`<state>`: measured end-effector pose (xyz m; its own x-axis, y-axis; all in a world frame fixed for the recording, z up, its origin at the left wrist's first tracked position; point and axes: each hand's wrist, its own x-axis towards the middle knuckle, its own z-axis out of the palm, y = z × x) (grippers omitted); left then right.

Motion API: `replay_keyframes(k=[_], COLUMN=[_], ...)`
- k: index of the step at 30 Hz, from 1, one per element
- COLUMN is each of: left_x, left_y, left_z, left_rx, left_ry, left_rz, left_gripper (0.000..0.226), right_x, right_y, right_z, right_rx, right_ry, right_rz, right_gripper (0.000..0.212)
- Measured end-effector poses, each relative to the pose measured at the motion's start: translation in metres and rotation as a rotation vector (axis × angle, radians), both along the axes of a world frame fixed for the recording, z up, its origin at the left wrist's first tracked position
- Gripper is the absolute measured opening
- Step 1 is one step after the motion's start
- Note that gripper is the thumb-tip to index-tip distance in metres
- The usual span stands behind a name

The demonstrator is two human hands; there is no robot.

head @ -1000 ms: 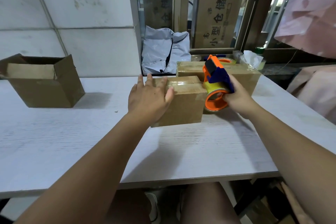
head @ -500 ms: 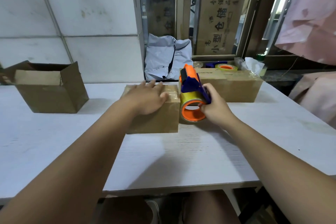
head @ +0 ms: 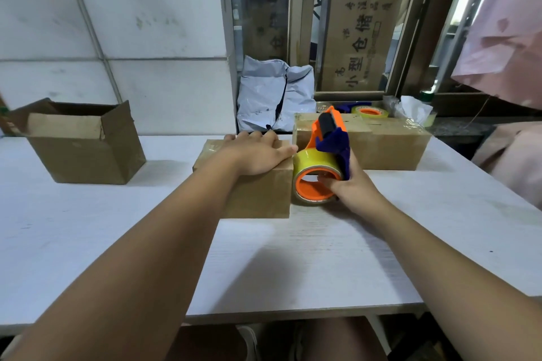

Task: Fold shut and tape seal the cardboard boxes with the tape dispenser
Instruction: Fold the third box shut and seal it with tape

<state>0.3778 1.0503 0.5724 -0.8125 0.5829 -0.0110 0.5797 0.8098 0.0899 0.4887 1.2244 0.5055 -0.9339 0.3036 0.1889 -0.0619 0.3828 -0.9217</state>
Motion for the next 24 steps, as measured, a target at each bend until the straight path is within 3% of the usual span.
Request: replay_keyframes(k=[3, 11, 24], left_x=[0.0, 0.001, 0.002], left_y=[0.0, 0.001, 0.0], left_z=[-0.001, -0.002, -0.002], left_rx=[-0.009, 0.015, 0.035], left_ry=[0.012, 0.017, 0.021], left_rz=[-0.008, 0.009, 0.032], left_gripper=[0.069, 0.054, 0.052], right_x=[0.0, 0.003, 0.018], right_y=[0.004, 0.019, 0.048], right_z=[0.004, 0.032, 0.025], right_rx=[0.082, 0.575, 0.57], right_ry=[-0.004, -0.039, -0.176], right_rz=[-0.015, -0.088, -0.157], right_gripper=[0.05, 0.035, 0.036])
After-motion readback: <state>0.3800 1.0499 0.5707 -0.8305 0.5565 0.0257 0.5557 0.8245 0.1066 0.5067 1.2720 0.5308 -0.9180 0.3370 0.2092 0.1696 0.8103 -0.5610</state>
